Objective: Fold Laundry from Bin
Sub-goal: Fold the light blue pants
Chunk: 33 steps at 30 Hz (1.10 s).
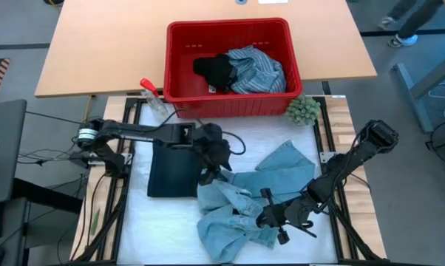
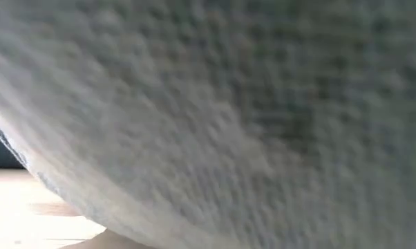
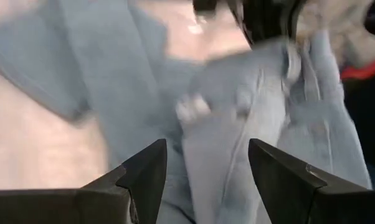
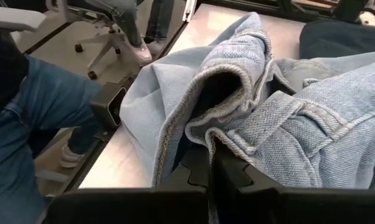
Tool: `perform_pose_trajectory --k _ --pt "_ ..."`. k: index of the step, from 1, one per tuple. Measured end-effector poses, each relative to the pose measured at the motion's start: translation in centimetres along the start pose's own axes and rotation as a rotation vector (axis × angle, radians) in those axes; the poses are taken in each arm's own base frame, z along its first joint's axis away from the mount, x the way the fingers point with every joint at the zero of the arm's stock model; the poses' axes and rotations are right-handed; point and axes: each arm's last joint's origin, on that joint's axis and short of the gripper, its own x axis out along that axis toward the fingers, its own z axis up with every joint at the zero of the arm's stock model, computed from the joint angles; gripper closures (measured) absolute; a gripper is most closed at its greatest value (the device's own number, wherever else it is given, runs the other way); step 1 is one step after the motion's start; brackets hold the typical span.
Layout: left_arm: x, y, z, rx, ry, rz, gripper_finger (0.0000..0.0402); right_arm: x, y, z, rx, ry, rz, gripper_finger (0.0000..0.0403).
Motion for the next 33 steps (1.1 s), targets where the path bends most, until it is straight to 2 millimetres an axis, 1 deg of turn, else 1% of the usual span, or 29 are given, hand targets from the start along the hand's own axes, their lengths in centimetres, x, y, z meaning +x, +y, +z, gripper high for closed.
perform_pose_trajectory --k 3,6,8,11,17,20,26,30,33 --pt "1.6 1.0 -1.0 -0.053 0.062 -0.062 0.0188 0.0 0.0 -0.1 -0.013 0.004 -0.004 0.0378" --pt "3.4 0.7 -1.7 -0.085 0.091 -0.265 0.0188 0.0 -0.2 -0.1 -0.021 0.008 -0.028 0.0378" --pt "4.0 0.3 -1.8 -0.092 0.096 -0.289 0.0188 0.2 -0.6 -0.1 -0.026 0.012 -0.043 0.0378" --pt "4.2 0.1 -2.1 -0.091 0.131 -0.213 0.0188 0.3 -1.1 0.2 -0.039 0.020 -0.059 0.0375" --pt "4.2 -1.2 -2.1 -0.093 0.148 -0.278 0.0188 0.3 -2.7 1.7 0.022 0.074 -0.120 0.0375" --pt "4.5 -2.0 -2.6 -0.097 0.197 -0.291 0.0188 0.3 -3.6 2.3 0.062 0.101 -0.153 0.0372" --pt "5.2 -3.9 -2.8 -0.060 0.213 -0.331 0.0188 0.4 -5.2 2.4 0.132 0.132 -0.205 0.0374" --pt "5.4 -4.5 -2.8 -0.059 0.215 -0.337 0.0188 0.5 -6.3 2.2 0.194 0.156 -0.245 0.0372" --pt "5.6 -4.7 -2.3 -0.091 0.184 -0.325 0.0188 0.6 -7.0 2.1 0.233 0.168 -0.269 0.0372"
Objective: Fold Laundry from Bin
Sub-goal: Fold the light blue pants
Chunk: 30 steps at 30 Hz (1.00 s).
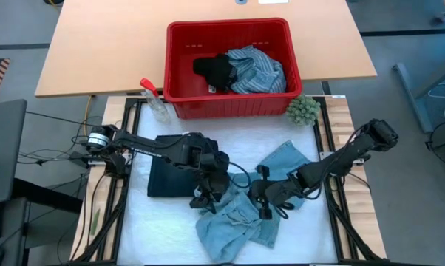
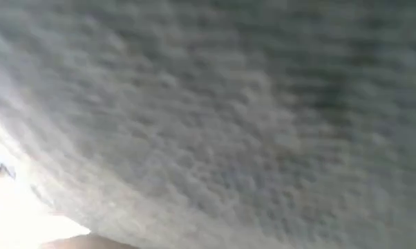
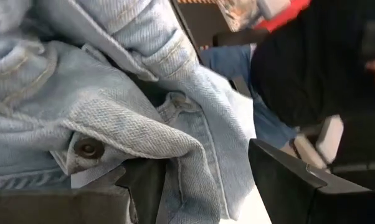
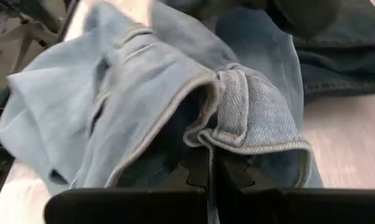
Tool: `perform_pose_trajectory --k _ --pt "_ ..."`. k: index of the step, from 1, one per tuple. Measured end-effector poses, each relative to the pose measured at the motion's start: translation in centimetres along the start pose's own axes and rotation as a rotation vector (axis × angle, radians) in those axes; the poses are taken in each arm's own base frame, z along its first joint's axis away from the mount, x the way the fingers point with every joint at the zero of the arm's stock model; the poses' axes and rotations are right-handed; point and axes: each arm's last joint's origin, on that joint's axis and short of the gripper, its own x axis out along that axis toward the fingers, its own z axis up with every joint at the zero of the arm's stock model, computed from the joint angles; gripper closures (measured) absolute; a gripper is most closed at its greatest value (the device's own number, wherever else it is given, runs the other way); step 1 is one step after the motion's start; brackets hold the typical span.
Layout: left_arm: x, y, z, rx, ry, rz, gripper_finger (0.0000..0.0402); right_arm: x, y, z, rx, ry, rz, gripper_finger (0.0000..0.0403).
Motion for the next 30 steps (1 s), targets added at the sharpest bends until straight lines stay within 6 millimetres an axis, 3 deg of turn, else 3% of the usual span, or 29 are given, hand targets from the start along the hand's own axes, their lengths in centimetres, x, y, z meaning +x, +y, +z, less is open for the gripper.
perform_pose_trajectory --k 14,30 --pt "0.0 0.0 0.7 -0.285 -0.070 0.040 0.0188 0.3 -1.0 0.0 0.050 0.029 -0.032 0.0374" --pt "1.6 0.9 0.5 -0.376 -0.090 0.121 0.0188 0.7 -2.3 0.0 0.191 0.062 -0.069 0.0372"
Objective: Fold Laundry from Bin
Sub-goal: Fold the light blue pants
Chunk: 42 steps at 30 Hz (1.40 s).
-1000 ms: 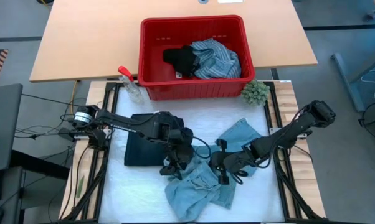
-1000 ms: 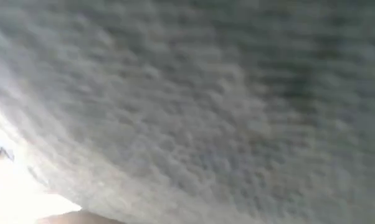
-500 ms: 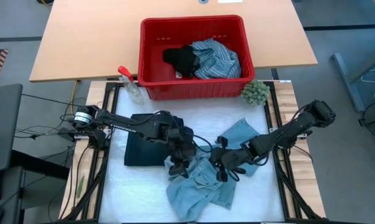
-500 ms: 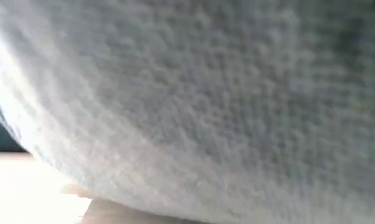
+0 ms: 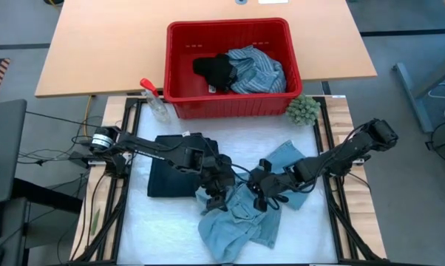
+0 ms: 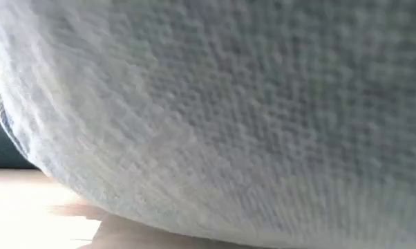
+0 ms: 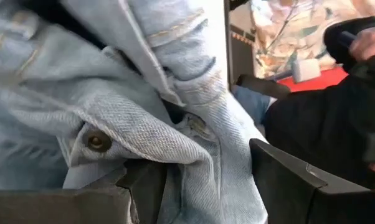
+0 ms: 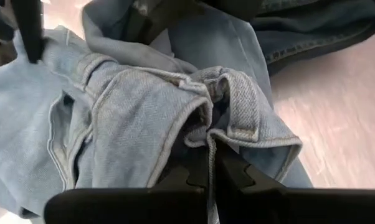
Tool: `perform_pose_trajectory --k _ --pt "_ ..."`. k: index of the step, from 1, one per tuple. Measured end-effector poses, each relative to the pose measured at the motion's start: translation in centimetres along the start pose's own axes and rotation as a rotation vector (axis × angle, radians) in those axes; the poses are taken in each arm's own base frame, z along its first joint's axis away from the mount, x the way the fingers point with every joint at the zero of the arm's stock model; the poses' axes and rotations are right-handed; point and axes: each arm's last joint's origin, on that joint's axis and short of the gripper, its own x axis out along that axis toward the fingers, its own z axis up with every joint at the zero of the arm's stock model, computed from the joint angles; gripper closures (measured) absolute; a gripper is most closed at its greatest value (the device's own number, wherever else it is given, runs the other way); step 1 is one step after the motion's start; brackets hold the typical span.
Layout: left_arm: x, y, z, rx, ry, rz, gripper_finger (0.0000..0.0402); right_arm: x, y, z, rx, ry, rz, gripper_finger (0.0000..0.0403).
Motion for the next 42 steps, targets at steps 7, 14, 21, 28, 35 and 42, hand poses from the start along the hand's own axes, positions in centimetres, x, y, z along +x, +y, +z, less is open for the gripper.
perform_pose_trajectory --k 7,14,21,28,35,42 --pt "0.1 0.4 -0.3 -0.004 -0.005 0.088 0.0188 0.1 -0.2 0.0 0.014 0.004 -0.004 0.0372" --pt "0.1 0.6 -0.5 0.006 0.005 0.130 0.0228 0.1 -0.2 0.1 0.023 -0.001 -0.003 0.0371" --pt "0.1 0.6 -0.4 0.057 -0.008 0.133 0.0385 -1.1 -0.6 0.8 0.036 -0.031 0.012 0.0356" --pt "0.0 0.2 0.0 0.112 -0.026 0.119 0.0397 -5.5 -1.5 1.7 0.032 -0.095 0.074 0.0330" --pt "-3.1 -2.0 0.7 0.255 -0.150 0.180 0.0400 -11.2 -2.8 1.7 0.006 -0.192 0.091 0.0301" --pt "-8.2 -4.5 -2.2 0.395 -0.414 0.405 0.0401 -13.7 -3.2 -1.0 -0.060 -0.280 -0.057 0.0285"
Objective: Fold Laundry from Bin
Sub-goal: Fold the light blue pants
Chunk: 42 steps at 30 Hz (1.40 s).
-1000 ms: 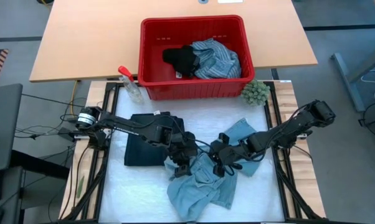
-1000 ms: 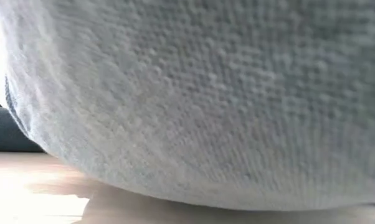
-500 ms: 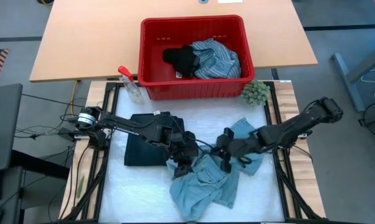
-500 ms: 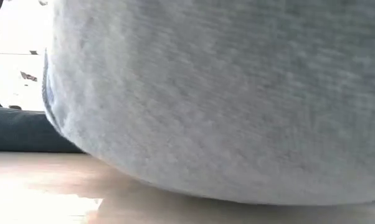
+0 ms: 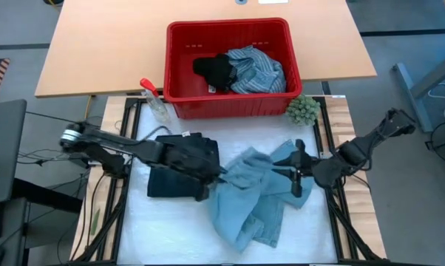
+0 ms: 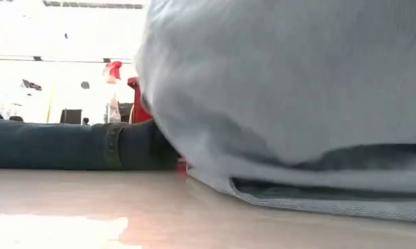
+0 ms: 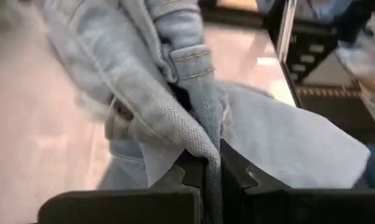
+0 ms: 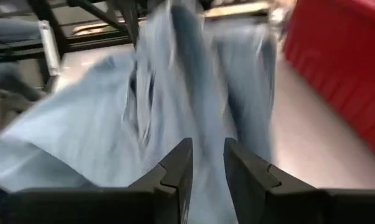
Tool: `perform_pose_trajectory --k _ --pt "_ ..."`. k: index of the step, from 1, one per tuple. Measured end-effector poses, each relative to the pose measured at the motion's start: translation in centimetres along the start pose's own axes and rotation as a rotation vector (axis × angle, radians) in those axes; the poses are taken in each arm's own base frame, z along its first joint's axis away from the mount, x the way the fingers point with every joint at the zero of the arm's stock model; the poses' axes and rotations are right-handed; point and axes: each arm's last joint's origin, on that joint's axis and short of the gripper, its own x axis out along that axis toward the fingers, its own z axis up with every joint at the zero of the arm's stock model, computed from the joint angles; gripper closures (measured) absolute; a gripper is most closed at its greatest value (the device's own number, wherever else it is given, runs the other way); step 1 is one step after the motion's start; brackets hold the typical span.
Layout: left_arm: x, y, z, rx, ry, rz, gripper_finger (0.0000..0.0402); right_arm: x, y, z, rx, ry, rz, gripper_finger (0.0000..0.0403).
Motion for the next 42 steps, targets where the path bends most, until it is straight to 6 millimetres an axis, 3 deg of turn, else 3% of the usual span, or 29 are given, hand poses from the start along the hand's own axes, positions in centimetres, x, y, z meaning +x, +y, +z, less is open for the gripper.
perform_pose_trajectory --k 7,13,17,22,27,34,37,42 --pt "-6.5 0.7 1.3 0.044 -0.416 0.055 0.0401 0.2 -0.2 -1.4 -0.023 -0.033 -0.073 0.0285" --pt "-9.1 1.1 2.0 0.103 -0.592 0.071 0.0401 1.0 -0.4 -0.8 -0.002 -0.106 -0.159 0.0277" --pt "-9.3 1.0 2.1 0.155 -0.613 0.080 0.0401 1.1 -1.1 -0.2 -0.107 -0.089 -0.097 0.0245" --pt "-9.8 0.2 1.4 0.243 -0.559 0.044 0.0401 0.5 -3.3 1.9 -0.072 -0.184 -0.004 0.0194" --pt "-9.6 -0.5 0.1 0.396 -0.516 -0.199 0.0401 2.0 -6.2 3.2 0.044 -0.196 0.194 0.0165" --pt "-8.6 -0.5 -1.7 0.473 -0.462 -0.291 0.0401 7.0 -9.5 2.2 0.168 -0.267 0.331 0.0152" --pt "-8.6 -0.4 -1.7 0.471 -0.465 -0.277 0.0401 9.3 -10.1 0.5 0.211 -0.242 0.365 0.0152" --pt "-8.7 -0.4 -1.7 0.470 -0.454 -0.271 0.0401 11.0 -10.3 -1.8 0.227 -0.212 0.359 0.0152"
